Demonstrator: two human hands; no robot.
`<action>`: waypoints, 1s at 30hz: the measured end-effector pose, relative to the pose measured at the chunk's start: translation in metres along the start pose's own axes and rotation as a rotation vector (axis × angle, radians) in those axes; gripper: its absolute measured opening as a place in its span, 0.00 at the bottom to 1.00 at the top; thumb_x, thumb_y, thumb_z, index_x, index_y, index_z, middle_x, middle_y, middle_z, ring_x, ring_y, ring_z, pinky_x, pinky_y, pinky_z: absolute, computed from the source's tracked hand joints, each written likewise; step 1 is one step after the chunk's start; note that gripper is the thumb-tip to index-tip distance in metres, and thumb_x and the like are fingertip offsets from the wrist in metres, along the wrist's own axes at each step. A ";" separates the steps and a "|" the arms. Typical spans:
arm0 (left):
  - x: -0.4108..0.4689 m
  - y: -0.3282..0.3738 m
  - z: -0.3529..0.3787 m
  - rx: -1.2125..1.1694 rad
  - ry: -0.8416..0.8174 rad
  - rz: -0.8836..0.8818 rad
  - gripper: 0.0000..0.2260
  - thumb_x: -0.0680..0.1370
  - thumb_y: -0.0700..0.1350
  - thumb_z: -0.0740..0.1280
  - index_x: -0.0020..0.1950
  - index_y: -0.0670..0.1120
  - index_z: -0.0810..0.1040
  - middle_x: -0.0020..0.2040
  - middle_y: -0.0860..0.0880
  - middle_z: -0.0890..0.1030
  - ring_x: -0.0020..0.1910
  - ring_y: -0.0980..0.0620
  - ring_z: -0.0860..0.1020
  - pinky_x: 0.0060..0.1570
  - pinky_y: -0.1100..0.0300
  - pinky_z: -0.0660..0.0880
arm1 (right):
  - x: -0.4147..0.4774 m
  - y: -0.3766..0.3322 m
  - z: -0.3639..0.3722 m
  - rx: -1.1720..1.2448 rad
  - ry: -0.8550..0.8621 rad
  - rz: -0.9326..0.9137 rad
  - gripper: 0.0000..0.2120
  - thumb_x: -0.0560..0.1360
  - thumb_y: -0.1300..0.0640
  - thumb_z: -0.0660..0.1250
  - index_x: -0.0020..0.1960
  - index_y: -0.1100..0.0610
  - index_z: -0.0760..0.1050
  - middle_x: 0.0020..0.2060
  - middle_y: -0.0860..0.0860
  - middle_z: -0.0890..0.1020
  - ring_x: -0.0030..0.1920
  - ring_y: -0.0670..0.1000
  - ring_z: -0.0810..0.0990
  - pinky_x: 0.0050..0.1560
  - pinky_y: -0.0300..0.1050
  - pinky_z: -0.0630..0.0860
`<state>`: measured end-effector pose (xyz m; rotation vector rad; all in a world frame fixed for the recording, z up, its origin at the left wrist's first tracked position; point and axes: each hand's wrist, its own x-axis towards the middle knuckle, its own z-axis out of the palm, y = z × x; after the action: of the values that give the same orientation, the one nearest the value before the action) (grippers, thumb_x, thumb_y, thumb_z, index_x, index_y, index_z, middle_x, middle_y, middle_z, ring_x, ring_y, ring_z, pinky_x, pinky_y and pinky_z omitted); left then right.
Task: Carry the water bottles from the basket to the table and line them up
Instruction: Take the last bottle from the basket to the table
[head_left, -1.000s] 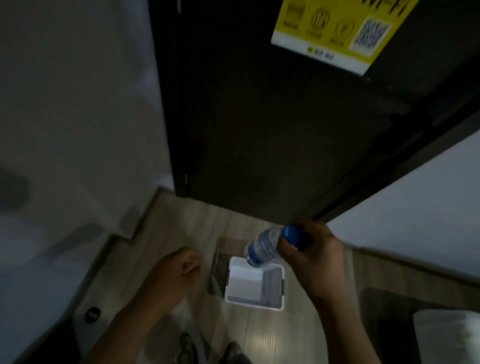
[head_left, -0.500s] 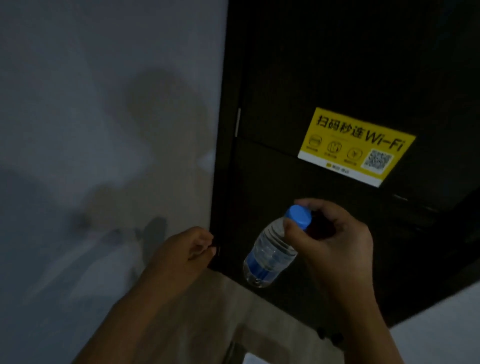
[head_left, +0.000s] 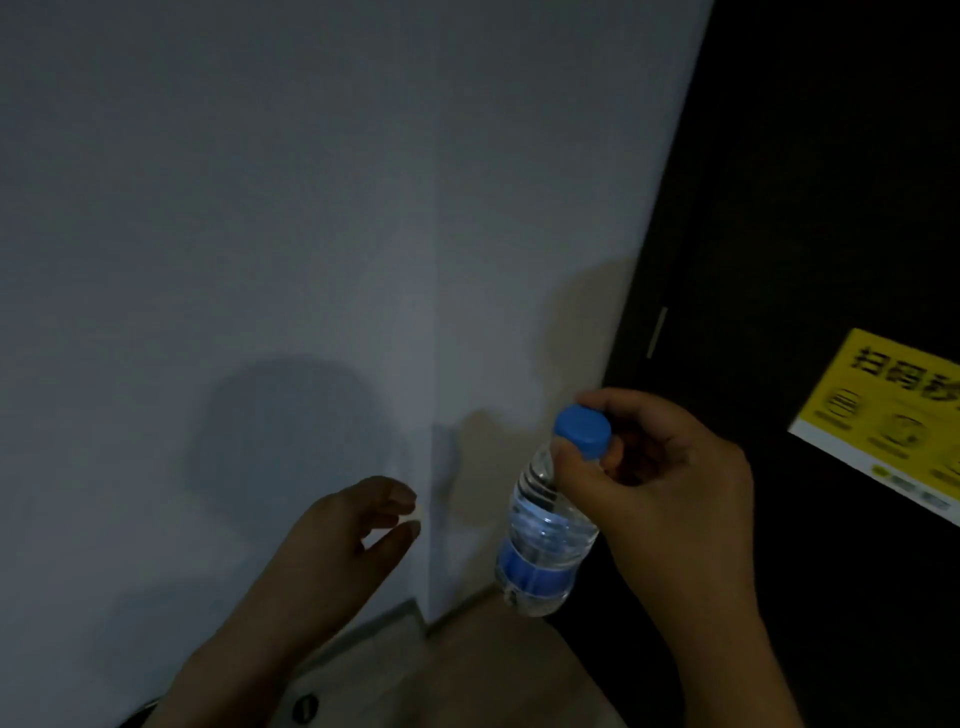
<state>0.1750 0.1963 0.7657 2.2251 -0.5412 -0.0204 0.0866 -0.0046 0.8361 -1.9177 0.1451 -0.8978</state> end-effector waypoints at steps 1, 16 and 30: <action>-0.007 -0.003 -0.010 -0.010 0.033 -0.023 0.05 0.76 0.46 0.68 0.51 0.53 0.79 0.49 0.58 0.82 0.48 0.61 0.80 0.52 0.60 0.78 | 0.000 -0.005 0.008 0.019 -0.031 -0.020 0.15 0.63 0.55 0.75 0.50 0.49 0.81 0.37 0.46 0.82 0.36 0.46 0.80 0.38 0.32 0.77; -0.185 -0.065 -0.191 0.118 0.550 -0.273 0.09 0.75 0.47 0.69 0.48 0.62 0.74 0.49 0.61 0.82 0.49 0.65 0.80 0.54 0.61 0.77 | -0.075 -0.149 0.174 0.304 -0.520 -0.270 0.14 0.62 0.58 0.76 0.45 0.46 0.80 0.33 0.45 0.79 0.32 0.45 0.75 0.32 0.29 0.71; -0.496 -0.126 -0.337 0.193 0.990 -0.628 0.07 0.73 0.47 0.71 0.50 0.54 0.79 0.45 0.61 0.83 0.47 0.64 0.81 0.52 0.55 0.79 | -0.313 -0.333 0.329 0.599 -0.992 -0.423 0.12 0.64 0.59 0.76 0.46 0.48 0.81 0.33 0.46 0.81 0.32 0.46 0.77 0.32 0.34 0.75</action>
<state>-0.1635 0.7053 0.8146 2.1612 0.7095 0.7826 -0.0162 0.5486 0.8607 -1.6166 -1.0276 -0.1121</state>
